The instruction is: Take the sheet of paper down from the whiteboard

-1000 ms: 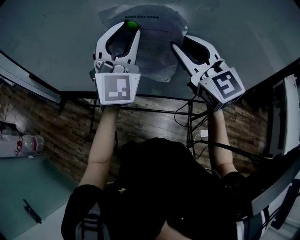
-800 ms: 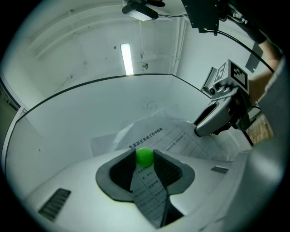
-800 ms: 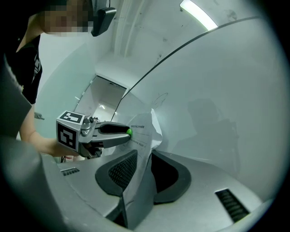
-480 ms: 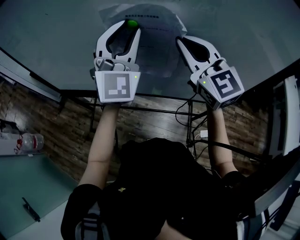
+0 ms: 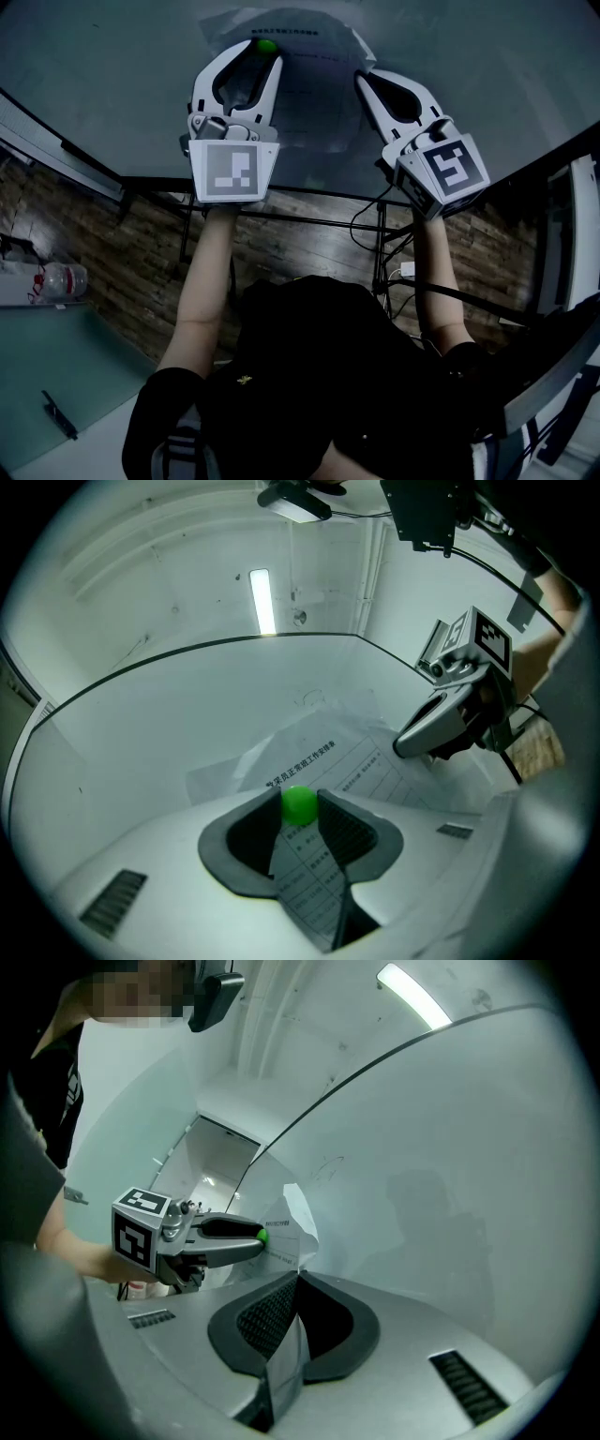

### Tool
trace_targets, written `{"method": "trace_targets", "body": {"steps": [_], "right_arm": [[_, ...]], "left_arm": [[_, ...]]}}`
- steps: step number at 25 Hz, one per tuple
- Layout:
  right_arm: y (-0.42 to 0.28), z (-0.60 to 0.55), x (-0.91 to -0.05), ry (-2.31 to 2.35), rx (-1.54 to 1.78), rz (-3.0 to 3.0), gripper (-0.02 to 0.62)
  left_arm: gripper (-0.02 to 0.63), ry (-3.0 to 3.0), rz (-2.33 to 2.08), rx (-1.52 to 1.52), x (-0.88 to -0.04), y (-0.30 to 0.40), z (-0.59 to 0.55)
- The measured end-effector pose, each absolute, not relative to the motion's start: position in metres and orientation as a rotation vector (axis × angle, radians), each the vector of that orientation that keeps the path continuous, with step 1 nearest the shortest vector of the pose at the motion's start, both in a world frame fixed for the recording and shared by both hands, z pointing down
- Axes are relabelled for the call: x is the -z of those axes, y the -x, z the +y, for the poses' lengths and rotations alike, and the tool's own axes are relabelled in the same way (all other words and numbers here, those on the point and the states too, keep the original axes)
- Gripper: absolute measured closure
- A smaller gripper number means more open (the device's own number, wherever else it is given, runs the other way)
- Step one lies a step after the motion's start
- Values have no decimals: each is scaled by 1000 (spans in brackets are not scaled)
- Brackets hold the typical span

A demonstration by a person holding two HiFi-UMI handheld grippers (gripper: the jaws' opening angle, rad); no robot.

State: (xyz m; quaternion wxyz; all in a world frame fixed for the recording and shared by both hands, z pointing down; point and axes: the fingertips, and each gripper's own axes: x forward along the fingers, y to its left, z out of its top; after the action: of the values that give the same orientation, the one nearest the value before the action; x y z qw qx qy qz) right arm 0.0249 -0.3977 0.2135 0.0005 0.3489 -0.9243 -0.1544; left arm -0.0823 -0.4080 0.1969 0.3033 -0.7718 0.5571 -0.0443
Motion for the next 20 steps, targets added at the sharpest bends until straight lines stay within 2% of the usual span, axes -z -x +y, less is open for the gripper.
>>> {"method": "trace_targets", "body": {"steps": [20], "right_arm": [[-27, -401, -214, -1114, 426, -2947, 568]], "left_arm": [[476, 2060, 1475, 127, -212, 89, -378]]}}
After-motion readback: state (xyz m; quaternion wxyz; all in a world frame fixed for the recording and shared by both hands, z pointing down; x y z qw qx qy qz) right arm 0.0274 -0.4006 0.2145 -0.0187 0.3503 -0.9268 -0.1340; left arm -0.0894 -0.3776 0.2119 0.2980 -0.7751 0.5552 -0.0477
